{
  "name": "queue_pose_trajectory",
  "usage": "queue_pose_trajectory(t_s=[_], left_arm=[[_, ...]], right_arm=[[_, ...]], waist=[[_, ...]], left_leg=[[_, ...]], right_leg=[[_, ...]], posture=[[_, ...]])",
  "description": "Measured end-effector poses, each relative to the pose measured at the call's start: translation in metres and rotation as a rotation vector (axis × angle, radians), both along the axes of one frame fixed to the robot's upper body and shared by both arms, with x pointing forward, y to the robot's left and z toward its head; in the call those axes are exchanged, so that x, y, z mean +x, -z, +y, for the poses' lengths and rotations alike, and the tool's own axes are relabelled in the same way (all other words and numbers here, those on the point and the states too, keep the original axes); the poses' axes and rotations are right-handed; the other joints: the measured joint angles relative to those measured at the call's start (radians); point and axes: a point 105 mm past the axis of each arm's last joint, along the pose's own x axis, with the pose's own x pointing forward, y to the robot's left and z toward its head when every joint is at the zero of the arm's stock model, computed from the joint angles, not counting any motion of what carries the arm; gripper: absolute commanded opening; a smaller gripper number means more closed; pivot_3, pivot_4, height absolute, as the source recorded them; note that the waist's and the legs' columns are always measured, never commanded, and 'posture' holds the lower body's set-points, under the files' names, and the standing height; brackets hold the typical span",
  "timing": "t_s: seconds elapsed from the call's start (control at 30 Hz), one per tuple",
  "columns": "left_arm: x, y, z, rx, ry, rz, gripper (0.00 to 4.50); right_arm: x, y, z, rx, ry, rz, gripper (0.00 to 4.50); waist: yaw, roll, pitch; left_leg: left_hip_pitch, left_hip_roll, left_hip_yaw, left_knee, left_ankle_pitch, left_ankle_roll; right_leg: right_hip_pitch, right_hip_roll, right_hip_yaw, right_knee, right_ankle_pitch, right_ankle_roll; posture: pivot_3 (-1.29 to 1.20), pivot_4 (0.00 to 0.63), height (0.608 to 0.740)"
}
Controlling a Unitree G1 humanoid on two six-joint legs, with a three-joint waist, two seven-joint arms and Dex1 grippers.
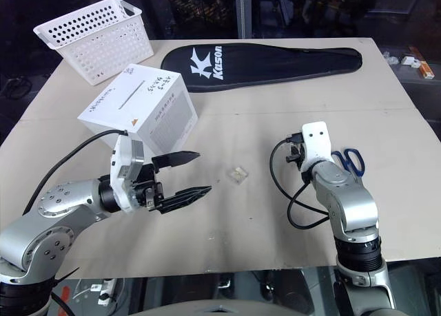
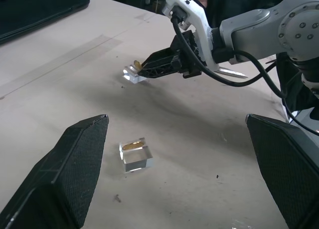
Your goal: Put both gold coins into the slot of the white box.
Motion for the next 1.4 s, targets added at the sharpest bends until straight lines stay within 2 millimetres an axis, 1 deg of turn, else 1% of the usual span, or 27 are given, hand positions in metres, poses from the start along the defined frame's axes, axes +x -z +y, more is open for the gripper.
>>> queue_pose_trajectory(t_s=[0.2, 0.23, 0.53, 0.57, 0.67, 0.87, 1.17, 1.2, 1.4], left_arm=[[-0.001, 0.001, 0.0, -0.001, -0.001, 0.005, 4.5], [-0.001, 0.001, 0.001, -0.001, 0.0, 0.006, 4.5], [-0.004, 0.004, 0.001, -0.005, 0.007, 0.01, 4.5], [-0.004, 0.004, 0.001, -0.006, 0.011, 0.01, 4.5], [-0.005, 0.005, 0.002, -0.008, 0.014, 0.011, 4.5], [0.003, 0.003, 0.007, -0.014, 0.002, 0.003, 4.5], [0.007, 0.002, 0.008, -0.021, -0.004, 0.0, 4.5], [0.007, 0.002, 0.008, -0.022, -0.003, -0.003, 4.5], [0.008, 0.0, 0.008, -0.027, -0.003, -0.008, 4.5]], right_arm=[[0.001, 0.0, 0.0, 0.001, 0.005, -0.005, 1.27], [0.001, 0.0, 0.0, 0.003, 0.005, -0.003, 1.0], [0.001, 0.0, -0.001, 0.012, 0.005, -0.004, 1.0], [0.001, 0.0, -0.001, 0.014, 0.006, -0.004, 0.51], [0.001, -0.001, -0.003, 0.018, 0.011, -0.005, 0.5], [0.002, -0.003, -0.003, 0.028, 0.012, -0.012, 0.5], [0.002, -0.003, -0.005, 0.018, 0.012, -0.012, 0.5], [0.002, -0.003, -0.005, 0.015, 0.012, -0.012, 0.0], [0.004, -0.001, -0.005, 0.004, 0.007, -0.006, 0.0]], waist=[[0.0, 0.0, 0.0], [0.0, 0.0, 0.0], [0.0, 0.0, 0.0], [0.0, 0.0, 0.0], [0.0, 0.0, 0.0], [0.0, 0.0, 0.0], [0.0, 0.0, 0.0], [0.0, 0.0, 0.0], [-0.001, 0.0, 0.0]], left_leg=[[0.0, 0.0, 0.0, 0.0, 0.0, 0.0], [0.0, 0.0, 0.0, 0.0, 0.0, 0.0], [0.0, 0.0, 0.0, 0.0, 0.0, 0.0], [0.0, 0.0, 0.0, 0.0, 0.0, 0.0], [0.0, 0.0, 0.0, 0.0, 0.0, 0.0], [0.0, 0.0, 0.0, 0.0, 0.0, 0.0], [0.0, 0.0, 0.0, 0.0, 0.0, 0.0], [0.0, 0.0, 0.0, 0.001, 0.0, 0.0], [0.0, 0.0, 0.0, 0.001, 0.0, 0.0]], right_leg=[[0.0, 0.0, 0.0, 0.0, 0.0, 0.0], [0.0, 0.0, 0.0, 0.0, 0.0, 0.0], [0.0, 0.0, 0.0, 0.0, 0.0, 0.0], [0.0, 0.0, 0.0, 0.0, 0.0, 0.0], [0.0, 0.0, 0.0, 0.0, 0.0, 0.0], [0.0, 0.0, 0.0, 0.0, 0.0, 0.0], [0.0, 0.0, 0.0, 0.0, 0.0, 0.0], [0.0, 0.0, 0.0, 0.0, 0.0, 0.0], [0.0, 0.0, 0.0, 0.001, 0.0, 0.0]], posture=[[0.0, 0.15, 0.738], [0.0, 0.15, 0.738], [0.0, 0.15, 0.738], [0.0, 0.15, 0.738], [0.0, 0.15, 0.738], [0.0, 0.15, 0.738], [0.0, 0.15, 0.738], [0.0, 0.15, 0.738], [0.0, 0.15, 0.738]])
